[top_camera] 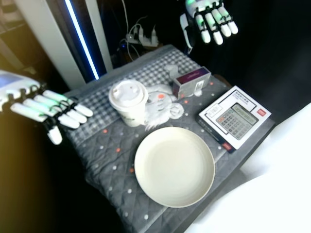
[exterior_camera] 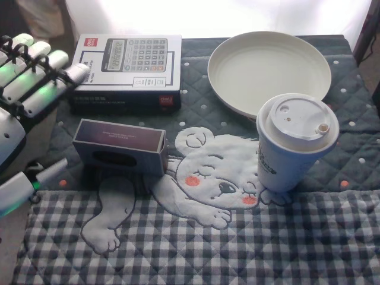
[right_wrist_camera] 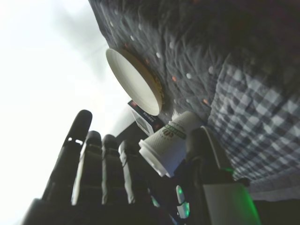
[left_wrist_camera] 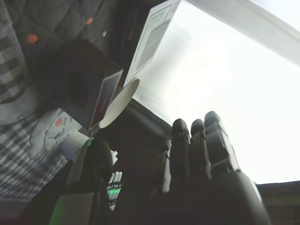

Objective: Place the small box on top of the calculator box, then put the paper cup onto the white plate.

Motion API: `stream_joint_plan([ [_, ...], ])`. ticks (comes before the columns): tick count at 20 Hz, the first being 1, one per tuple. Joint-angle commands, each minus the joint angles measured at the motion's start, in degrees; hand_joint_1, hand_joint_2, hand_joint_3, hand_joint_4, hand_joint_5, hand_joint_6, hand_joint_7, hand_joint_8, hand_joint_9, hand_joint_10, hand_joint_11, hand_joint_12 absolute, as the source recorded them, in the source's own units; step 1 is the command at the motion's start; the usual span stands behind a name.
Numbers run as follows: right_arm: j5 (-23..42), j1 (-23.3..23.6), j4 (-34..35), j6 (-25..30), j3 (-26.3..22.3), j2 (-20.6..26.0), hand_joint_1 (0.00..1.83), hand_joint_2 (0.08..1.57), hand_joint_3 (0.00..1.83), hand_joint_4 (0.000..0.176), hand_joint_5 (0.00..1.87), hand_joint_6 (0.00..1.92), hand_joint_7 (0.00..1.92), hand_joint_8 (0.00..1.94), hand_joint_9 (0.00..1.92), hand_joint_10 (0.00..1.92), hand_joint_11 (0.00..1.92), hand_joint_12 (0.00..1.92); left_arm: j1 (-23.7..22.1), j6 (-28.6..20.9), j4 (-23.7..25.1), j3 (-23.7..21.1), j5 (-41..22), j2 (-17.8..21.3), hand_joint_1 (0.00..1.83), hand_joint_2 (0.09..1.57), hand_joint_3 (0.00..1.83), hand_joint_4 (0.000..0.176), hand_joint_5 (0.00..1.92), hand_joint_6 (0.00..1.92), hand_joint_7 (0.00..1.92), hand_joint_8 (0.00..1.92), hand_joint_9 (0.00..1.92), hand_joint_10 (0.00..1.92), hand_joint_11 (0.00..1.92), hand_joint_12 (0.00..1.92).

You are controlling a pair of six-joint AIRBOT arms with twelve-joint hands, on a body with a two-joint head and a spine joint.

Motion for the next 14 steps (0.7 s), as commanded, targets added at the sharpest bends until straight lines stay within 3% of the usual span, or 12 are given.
stream_joint_plan([
  [1, 6.8, 0.4, 0.5, -0.4, -0.2, 0.6, 0.34, 1.34, 0.04, 0.072, 0.0, 0.0, 0.0, 0.0, 0.0, 0.0, 0.0, 0.0, -0.3, 0.4, 0.6, 0.2, -7.0, 0.3, 0.47, 1.41, 0.01, 0.0, 0.04, 0.0, 0.0, 0.0, 0.0, 0.0, 0.0, 0.0],
  [3, 6.9, 0.4, 0.3, -0.4, -0.3, 0.6, 0.3, 1.32, 0.02, 0.102, 0.0, 0.0, 0.0, 0.0, 0.0, 0.0, 0.0, 0.0, -0.3, 0.4, 0.6, 0.1, -7.0, 0.3, 0.49, 1.41, 0.01, 0.0, 0.03, 0.0, 0.0, 0.0, 0.0, 0.0, 0.0, 0.0],
  [6, 6.8, 0.4, 0.3, -0.4, -0.3, 0.2, 0.27, 1.32, 0.01, 0.073, 0.0, 0.0, 0.0, 0.0, 0.0, 0.0, 0.0, 0.0, -0.4, 0.4, 0.6, 0.3, -6.3, 0.0, 0.55, 1.37, 0.0, 0.0, 0.0, 0.0, 0.0, 0.0, 0.0, 0.0, 0.0, 0.0],
  [8, 6.8, 0.4, 0.3, -0.4, -0.2, 0.0, 0.31, 1.31, 0.01, 0.085, 0.0, 0.0, 0.0, 0.0, 0.0, 0.0, 0.0, 0.0, -1.8, 0.4, 0.2, 1.1, -3.7, -1.1, 0.57, 1.33, 0.0, 0.0, 0.0, 0.0, 0.0, 0.0, 0.0, 0.0, 0.0, 0.0],
  [9, 6.8, 0.4, 0.3, -0.4, -0.2, 0.0, 0.3, 1.31, 0.01, 0.091, 0.0, 0.0, 0.0, 0.0, 0.0, 0.0, 0.0, 0.0, -2.9, 0.4, 0.0, 1.7, -1.9, -1.8, 0.6, 1.31, 0.0, 0.009, 0.0, 0.0, 0.0, 0.0, 0.0, 0.0, 0.0, 0.0],
  [10, 6.8, 0.4, 0.3, -0.4, -0.2, 0.0, 0.3, 1.31, 0.01, 0.094, 0.0, 0.0, 0.0, 0.0, 0.0, 0.0, 0.0, 0.0, -4.4, 0.4, -0.1, 2.7, 0.5, -2.9, 0.57, 1.28, 0.0, 0.04, 0.0, 0.0, 0.0, 0.0, 0.0, 0.0, 0.0, 0.0],
  [11, 6.8, 0.4, 0.3, -0.4, -0.2, -0.1, 0.3, 1.31, 0.01, 0.085, 0.0, 0.0, 0.0, 0.0, 0.0, 0.0, 0.0, 0.0, -5.9, 0.4, -0.1, 3.5, 2.8, -4.0, 0.55, 1.25, 0.0, 0.069, 0.0, 0.0, 0.0, 0.0, 0.0, 0.0, 0.0, 0.0],
  [12, 6.8, 0.4, 0.3, -0.4, -0.2, -0.1, 0.3, 1.31, 0.0, 0.084, 0.0, 0.0, 0.0, 0.0, 0.0, 0.0, 0.0, 0.0, -7.3, 0.4, -0.2, 4.3, 5.2, -4.9, 0.59, 1.21, 0.0, 0.073, 0.0, 0.0, 0.0, 0.0, 0.0, 0.0, 0.0, 0.0],
  [14, 6.8, 0.4, 0.3, -0.4, -0.2, -0.1, 0.31, 1.3, 0.0, 0.083, 0.0, 0.0, 0.0, 0.0, 0.0, 0.0, 0.0, 0.0, -10.4, 0.4, -1.3, 6.4, 10.3, -7.3, 0.67, 1.12, 0.0, 0.13, 0.0, 0.0, 0.0, 0.0, 0.0, 0.0, 0.0, 0.0],
])
